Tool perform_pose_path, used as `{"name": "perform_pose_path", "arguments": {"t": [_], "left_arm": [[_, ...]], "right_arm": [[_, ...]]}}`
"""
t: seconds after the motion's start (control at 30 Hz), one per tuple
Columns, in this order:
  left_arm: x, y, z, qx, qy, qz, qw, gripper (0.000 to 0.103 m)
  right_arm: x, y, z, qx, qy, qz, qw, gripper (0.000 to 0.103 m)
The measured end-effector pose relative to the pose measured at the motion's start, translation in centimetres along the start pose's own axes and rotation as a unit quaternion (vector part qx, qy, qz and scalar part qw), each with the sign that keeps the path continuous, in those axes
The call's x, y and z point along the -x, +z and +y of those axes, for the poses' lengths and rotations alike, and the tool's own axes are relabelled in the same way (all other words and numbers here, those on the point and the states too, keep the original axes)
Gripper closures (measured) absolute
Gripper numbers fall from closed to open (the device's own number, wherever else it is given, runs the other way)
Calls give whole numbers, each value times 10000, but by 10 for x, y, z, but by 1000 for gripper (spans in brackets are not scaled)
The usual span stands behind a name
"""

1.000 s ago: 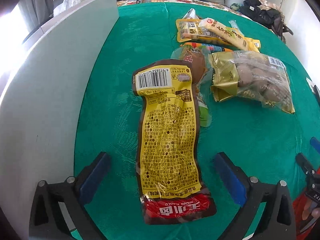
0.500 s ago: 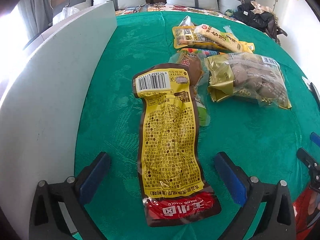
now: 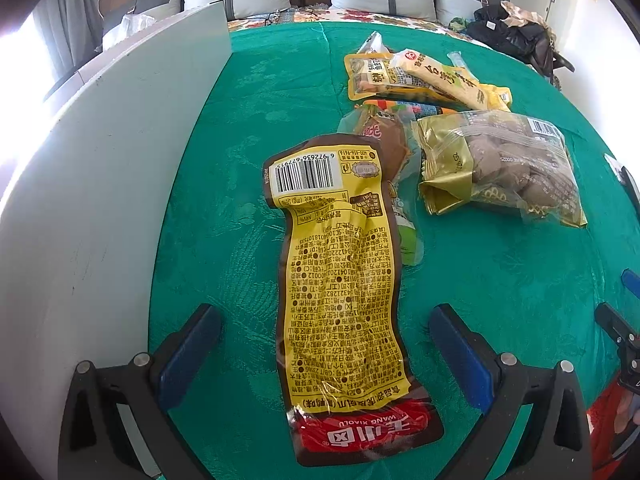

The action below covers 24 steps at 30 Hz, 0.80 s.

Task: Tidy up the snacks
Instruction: 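Move the left tool down over the long yellow-and-red snack packet, then close the left tool on the yellow-and-red packet while the right tool grasps the gold egg bag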

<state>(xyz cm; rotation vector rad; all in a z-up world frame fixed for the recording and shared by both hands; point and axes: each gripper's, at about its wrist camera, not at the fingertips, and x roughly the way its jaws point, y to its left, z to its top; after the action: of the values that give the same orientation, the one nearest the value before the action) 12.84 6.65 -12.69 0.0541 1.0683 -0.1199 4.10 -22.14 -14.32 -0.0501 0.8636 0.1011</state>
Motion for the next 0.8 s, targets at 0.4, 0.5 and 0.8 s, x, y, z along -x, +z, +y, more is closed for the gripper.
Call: {"name": "perform_pose_path", "arguments": {"t": [0.4,0.5,0.8], "left_arm": [[28,-14,6,417,-591,-67,9974,70],[28,-19,7,444,-652,-84,9968,70],[29,-24,10,397,-809,-157,9958,70]], "right_arm": [[4,6,-5,168,310,315,9989,4],[20,25,-6,111,827,255,9962,4],[-14,131,128,3510,893,530,9306,4]]}}
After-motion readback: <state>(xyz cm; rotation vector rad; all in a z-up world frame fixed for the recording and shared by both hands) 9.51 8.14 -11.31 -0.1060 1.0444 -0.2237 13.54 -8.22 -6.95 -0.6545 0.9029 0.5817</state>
